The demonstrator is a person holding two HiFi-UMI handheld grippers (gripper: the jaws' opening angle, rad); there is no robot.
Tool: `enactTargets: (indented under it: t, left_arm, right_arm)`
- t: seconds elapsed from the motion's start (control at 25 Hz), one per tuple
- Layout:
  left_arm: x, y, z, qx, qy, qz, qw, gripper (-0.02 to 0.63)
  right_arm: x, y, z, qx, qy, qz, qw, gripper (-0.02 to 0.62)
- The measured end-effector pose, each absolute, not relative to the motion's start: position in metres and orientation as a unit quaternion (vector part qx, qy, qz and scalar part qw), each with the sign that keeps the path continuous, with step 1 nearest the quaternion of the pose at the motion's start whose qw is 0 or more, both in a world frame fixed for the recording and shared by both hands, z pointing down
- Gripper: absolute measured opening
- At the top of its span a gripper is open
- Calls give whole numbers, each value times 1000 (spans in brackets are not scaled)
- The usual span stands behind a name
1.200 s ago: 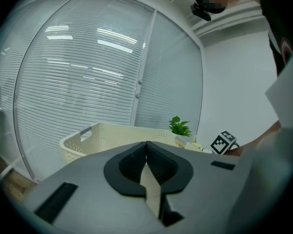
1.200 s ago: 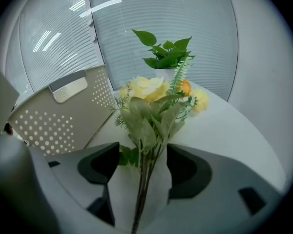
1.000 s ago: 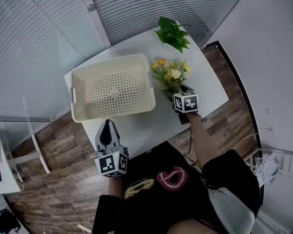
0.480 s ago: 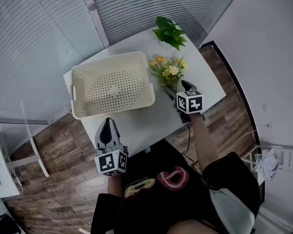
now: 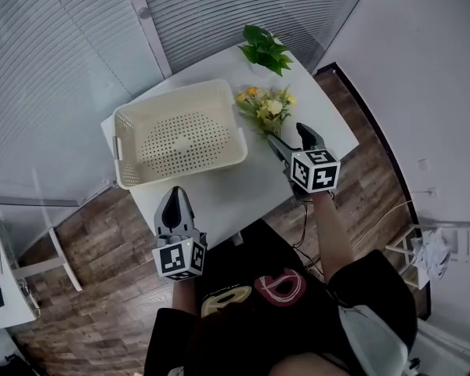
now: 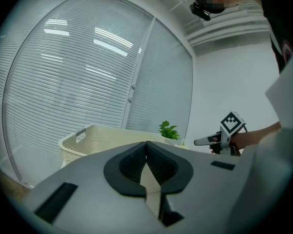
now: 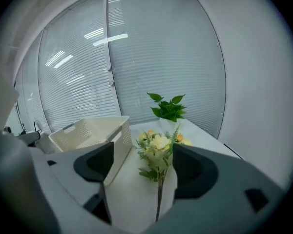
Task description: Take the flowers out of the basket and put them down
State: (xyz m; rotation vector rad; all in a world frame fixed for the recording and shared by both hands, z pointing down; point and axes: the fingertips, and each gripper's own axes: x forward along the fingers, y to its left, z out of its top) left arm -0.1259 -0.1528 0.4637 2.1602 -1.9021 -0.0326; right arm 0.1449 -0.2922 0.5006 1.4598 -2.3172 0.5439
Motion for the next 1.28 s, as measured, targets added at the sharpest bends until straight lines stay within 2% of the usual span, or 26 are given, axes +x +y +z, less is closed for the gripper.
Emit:
enactTargets:
  t: [0.76,1.04,1.08,1.2,1.28]
  left_arm:
    - [-94,-138,452,796,-593,-16,119,17]
    - [-84,-130,450,811,-572,-20,122,17]
    - [-83,-129,450,812,-570,-21,122,17]
    - [-82,-125,451,815,-566,-24,126,17]
    - [-82,-123,450,815,-564,-27,128,17]
  right_arm:
    - [117,-206,468,495,-844,159,129,362]
    - [96,-176,457,486,-856,158,82,356]
    - [94,-173,455,485,-857,157,72,350]
    - [90,-164,450,489,-857,152,52,263]
    - [86,-159,450,489,-858,150,49,230]
